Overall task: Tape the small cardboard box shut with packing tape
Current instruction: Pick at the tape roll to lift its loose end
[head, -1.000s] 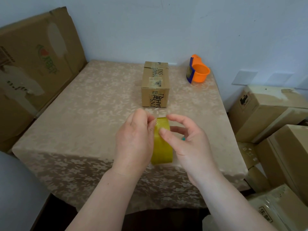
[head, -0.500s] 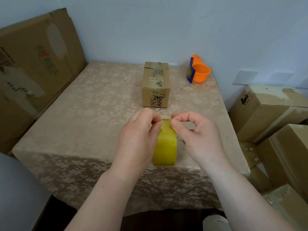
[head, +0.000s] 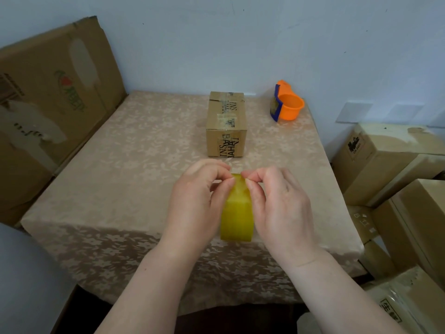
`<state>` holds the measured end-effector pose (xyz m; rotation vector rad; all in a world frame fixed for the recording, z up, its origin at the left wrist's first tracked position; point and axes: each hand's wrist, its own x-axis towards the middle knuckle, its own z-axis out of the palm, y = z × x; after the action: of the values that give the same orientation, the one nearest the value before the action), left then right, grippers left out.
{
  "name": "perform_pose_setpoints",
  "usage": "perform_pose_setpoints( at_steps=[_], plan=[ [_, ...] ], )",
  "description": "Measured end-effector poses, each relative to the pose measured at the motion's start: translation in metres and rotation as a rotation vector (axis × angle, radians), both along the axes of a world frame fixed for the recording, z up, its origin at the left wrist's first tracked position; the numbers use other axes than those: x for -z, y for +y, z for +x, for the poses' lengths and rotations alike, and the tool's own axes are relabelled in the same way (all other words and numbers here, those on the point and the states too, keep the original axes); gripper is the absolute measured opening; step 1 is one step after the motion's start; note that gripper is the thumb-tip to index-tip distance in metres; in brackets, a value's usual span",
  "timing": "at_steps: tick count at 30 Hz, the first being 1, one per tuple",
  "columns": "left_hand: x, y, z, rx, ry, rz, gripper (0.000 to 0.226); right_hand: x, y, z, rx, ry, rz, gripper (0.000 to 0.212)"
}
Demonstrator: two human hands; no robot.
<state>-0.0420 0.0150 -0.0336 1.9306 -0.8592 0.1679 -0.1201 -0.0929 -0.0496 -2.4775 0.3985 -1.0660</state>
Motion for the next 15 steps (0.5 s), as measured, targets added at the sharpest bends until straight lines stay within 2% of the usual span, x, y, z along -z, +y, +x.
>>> perform_pose_setpoints(
  at_steps=[5,9,12,15],
  plan=[
    [0.0008,-0.0042,-0.0074,-0.079,-0.181,0.079,0.012,0.0021,0.0017,0.0,-0.01,-0.095,-0.069,0.009],
    [0.0012,-0.006,-0.0105,-0.128,-0.247,0.111,0.016,0.002,0.0022,0.0004,-0.011,-0.104,-0.058,0.006],
    [0.002,-0.0075,-0.01,-0.11,-0.202,0.075,0.015,-0.0004,0.0017,0.0025,-0.01,-0.055,0.056,0.011],
    [0.0005,-0.0064,-0.0058,-0.044,-0.063,0.051,0.006,-0.0046,-0.0006,0.0045,-0.024,-0.039,0.233,0.012]
  ],
)
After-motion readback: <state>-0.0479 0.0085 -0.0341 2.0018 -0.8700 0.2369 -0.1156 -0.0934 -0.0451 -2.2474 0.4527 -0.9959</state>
